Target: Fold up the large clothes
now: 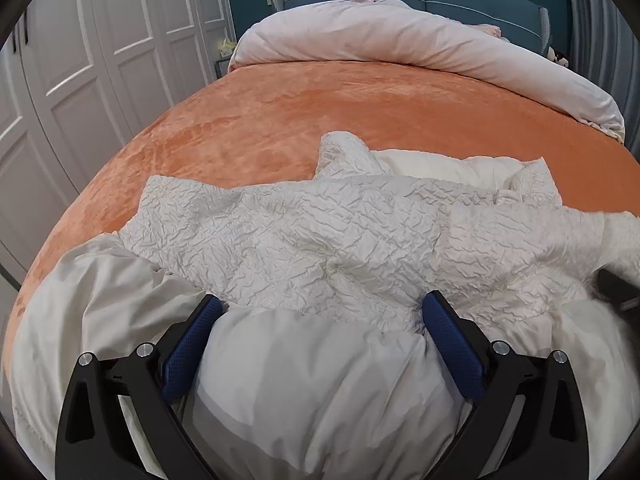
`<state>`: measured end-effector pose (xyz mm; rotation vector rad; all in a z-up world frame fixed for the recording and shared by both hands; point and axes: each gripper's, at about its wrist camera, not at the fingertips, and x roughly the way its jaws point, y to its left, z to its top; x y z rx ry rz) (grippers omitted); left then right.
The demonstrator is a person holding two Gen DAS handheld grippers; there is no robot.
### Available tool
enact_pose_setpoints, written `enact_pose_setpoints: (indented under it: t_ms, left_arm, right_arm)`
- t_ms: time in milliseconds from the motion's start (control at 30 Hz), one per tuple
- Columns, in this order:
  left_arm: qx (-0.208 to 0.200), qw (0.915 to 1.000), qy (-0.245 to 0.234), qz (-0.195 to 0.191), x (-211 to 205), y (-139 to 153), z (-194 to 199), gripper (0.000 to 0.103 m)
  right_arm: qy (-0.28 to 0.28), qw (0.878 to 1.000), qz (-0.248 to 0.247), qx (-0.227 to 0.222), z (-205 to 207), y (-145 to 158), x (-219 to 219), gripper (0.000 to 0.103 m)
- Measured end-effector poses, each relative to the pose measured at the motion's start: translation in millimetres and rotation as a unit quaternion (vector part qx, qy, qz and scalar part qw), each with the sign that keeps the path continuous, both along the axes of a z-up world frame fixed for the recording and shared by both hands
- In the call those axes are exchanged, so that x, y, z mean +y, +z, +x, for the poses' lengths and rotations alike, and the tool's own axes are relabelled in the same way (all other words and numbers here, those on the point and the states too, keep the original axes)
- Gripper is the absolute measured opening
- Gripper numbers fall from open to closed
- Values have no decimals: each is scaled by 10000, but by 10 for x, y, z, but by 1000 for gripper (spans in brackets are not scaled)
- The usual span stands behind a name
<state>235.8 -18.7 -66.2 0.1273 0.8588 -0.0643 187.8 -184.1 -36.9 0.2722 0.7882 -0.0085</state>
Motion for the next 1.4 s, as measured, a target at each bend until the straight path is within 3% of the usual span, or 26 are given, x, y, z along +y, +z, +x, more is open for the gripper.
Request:
enact_pose_setpoints:
  t_ms: [100,167,233,267,400,567,667,767,867,1000,1100,1200,1400]
  left_arm:
    - [11,10000,1,7,33,30,31,98]
    - [10,10000,1,28,32,41,25,98]
    - [41,10000,-3,45,22,51,6,98]
    - [40,10000,-6,68,14,56,-6,98]
    - [14,10000,-19,74,21,61,-16,98]
    - [155,9999,-59,-15,85,133,-38,98]
    - [324,9982,-45,-498,344,342,-176,98]
    - [291,9923,239,-1176,925,640,-494,98]
    - [228,9885,676,-1331,1434,763,-696,98]
    - [444,9798,1266,-1481,2015,690,-892,98]
    - [467,9808,1344,-1335,2131,601,-1014,98]
    - [614,9813,1313,-1264,2124,507,-1090,98]
    - [922,9674,1461,-1854,2235,443,-1189,98]
  right_arm:
    - [277,9993,96,-220,-222,218,234,6]
    - [510,9987,84,-11,-259,106,393,6]
    - [607,9974,-115,368,-224,-199,505,5]
    - [594,9977,-124,292,-232,-250,501,5]
    - [339,9981,362,368,-274,-45,415,9]
    - [450,9973,7,585,-308,-198,513,7]
    - [448,9961,46,754,-284,-150,501,8]
    - [517,9963,226,650,-258,88,513,11]
    - [603,9966,237,506,-172,233,555,11]
    - [678,9962,39,548,182,261,658,11]
    - [652,9908,-44,1187,541,-103,660,8]
    - [594,9910,73,1200,725,-332,589,4]
    - [393,9906,196,1297,851,-253,526,2]
